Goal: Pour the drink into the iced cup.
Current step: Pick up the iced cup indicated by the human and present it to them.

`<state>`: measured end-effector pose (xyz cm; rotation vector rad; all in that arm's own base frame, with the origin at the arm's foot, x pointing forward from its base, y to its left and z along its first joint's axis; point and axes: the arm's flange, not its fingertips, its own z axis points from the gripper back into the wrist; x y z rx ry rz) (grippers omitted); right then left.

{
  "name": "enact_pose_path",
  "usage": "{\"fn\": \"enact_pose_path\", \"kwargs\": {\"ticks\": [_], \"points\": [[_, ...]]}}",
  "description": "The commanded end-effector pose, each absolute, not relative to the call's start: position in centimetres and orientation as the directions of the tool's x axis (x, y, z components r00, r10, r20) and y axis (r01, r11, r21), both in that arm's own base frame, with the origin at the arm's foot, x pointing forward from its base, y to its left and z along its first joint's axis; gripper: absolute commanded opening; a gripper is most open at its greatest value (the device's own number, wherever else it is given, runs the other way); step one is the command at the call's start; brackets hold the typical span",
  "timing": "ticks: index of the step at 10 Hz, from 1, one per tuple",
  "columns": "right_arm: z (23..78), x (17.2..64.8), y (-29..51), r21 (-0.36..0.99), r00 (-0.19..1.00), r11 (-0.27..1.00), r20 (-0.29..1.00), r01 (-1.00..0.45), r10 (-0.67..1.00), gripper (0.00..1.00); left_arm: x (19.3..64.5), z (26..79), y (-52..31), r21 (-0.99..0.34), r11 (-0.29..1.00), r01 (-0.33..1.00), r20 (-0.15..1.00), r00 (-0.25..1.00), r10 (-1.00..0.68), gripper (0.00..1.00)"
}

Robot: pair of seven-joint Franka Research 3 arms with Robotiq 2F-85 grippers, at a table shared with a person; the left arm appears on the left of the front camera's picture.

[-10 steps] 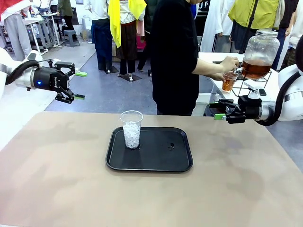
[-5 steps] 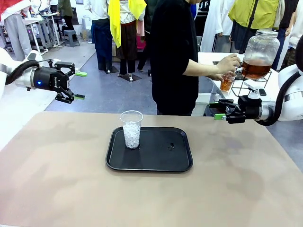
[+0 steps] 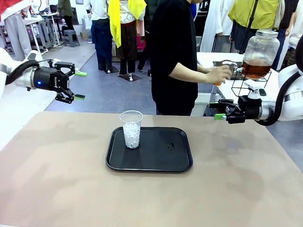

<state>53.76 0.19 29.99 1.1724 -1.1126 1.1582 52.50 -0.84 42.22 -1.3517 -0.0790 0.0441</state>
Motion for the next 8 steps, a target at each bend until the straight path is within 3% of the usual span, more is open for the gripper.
{"fn": "enact_pose_path", "kwargs": {"ticks": [1,8], "points": [[30.21,53.52,0.33,0.081,0.083,0.037,0.995,-0.996,0.050,1.00,52.47,42.39,-0.85,-0.977,0.212,0.022,0.040,0.996,0.080,1.00],[30.21,53.52,0.33,0.081,0.083,0.037,0.995,-0.996,0.050,1.00,52.47,42.39,-0.85,-0.977,0.212,0.022,0.040,0.996,0.080,1.00]]}}
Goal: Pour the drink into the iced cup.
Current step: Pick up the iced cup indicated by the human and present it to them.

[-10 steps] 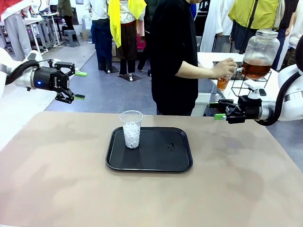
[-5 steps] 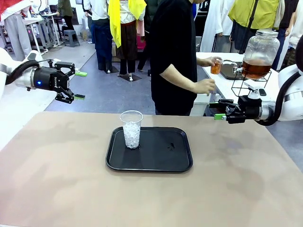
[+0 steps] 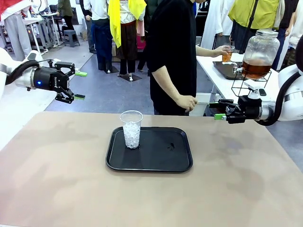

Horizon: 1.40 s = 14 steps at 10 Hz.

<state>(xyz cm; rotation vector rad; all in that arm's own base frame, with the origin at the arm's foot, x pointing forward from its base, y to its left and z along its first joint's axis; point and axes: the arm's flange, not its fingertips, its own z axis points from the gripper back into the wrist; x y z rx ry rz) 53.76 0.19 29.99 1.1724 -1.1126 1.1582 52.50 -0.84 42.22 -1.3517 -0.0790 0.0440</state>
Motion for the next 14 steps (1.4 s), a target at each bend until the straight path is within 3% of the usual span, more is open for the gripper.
{"fn": "enact_pose_path", "kwargs": {"ticks": [1,14], "points": [[30.21,53.52,0.33,0.081,0.083,0.037,0.995,-0.996,0.050,1.00,52.47,42.39,-0.85,-0.977,0.212,0.022,0.040,0.996,0.080,1.00],[30.21,53.52,0.33,0.081,0.083,0.037,0.995,-0.996,0.050,1.00,52.47,42.39,-0.85,-0.977,0.212,0.022,0.040,0.996,0.080,1.00]]}}
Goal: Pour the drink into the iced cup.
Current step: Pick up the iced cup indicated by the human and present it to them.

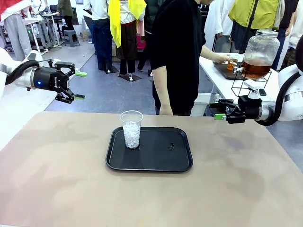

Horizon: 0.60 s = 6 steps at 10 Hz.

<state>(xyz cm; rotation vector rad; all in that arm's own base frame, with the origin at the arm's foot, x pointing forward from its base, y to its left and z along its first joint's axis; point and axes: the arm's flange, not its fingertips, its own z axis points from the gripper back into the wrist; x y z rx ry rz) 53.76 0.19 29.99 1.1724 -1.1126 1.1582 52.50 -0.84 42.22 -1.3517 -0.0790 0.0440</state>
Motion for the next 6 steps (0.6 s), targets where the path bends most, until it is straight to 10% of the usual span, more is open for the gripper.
{"fn": "enact_pose_path", "kwargs": {"ticks": [1,6], "points": [[30.21,53.52,0.33,0.081,0.083,0.037,0.995,-0.996,0.050,1.00,52.47,42.39,-0.85,-0.977,0.212,0.022,0.040,0.996,0.080,1.00],[30.21,53.52,0.33,0.081,0.083,0.037,0.995,-0.996,0.050,1.00,52.47,42.39,-0.85,-0.977,0.212,0.022,0.040,0.996,0.080,1.00]]}}
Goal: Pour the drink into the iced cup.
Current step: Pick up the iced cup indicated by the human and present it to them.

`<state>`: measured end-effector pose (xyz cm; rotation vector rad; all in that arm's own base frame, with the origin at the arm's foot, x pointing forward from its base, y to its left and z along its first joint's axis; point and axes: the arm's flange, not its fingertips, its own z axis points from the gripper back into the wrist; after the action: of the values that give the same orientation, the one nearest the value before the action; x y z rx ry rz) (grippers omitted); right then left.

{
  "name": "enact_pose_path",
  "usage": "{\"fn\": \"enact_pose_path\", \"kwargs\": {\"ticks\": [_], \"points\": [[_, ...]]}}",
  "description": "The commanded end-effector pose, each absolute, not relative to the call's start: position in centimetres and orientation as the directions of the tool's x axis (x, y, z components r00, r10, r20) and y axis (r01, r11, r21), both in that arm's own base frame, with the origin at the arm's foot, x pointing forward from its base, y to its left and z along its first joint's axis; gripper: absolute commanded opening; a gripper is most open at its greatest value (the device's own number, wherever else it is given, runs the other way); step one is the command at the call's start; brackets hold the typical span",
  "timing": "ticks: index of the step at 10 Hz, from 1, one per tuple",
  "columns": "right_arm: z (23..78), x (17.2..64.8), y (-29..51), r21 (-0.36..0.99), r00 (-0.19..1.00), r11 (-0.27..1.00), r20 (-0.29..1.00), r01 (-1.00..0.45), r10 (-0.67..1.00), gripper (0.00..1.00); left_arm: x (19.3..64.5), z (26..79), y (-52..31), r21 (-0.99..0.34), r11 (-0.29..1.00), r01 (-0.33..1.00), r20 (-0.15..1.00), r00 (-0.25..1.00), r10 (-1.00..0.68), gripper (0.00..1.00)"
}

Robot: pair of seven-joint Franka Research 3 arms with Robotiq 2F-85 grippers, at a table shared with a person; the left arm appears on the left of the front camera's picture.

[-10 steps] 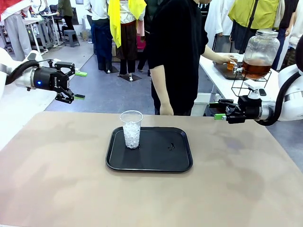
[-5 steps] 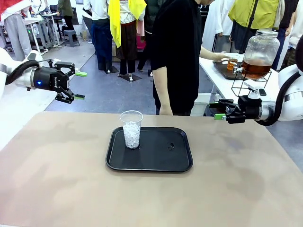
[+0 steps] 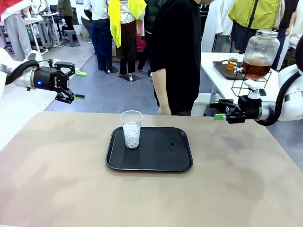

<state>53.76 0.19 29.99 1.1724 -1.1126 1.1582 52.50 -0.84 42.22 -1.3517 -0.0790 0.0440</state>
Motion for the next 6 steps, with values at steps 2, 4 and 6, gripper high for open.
{"fn": "enact_pose_path", "kwargs": {"ticks": [2,4,6], "points": [[30.21,53.52,0.33,0.081,0.083,0.037,0.995,-0.996,0.050,1.00,52.47,42.39,-0.85,-0.977,0.212,0.022,0.040,0.996,0.080,1.00],[30.21,53.52,0.33,0.081,0.083,0.037,0.995,-0.996,0.050,1.00,52.47,42.39,-0.85,-0.977,0.212,0.022,0.040,0.996,0.080,1.00],[30.21,53.52,0.33,0.081,0.083,0.037,0.995,-0.996,0.050,1.00,52.47,42.39,-0.85,-0.977,0.212,0.022,0.040,0.996,0.080,1.00]]}}
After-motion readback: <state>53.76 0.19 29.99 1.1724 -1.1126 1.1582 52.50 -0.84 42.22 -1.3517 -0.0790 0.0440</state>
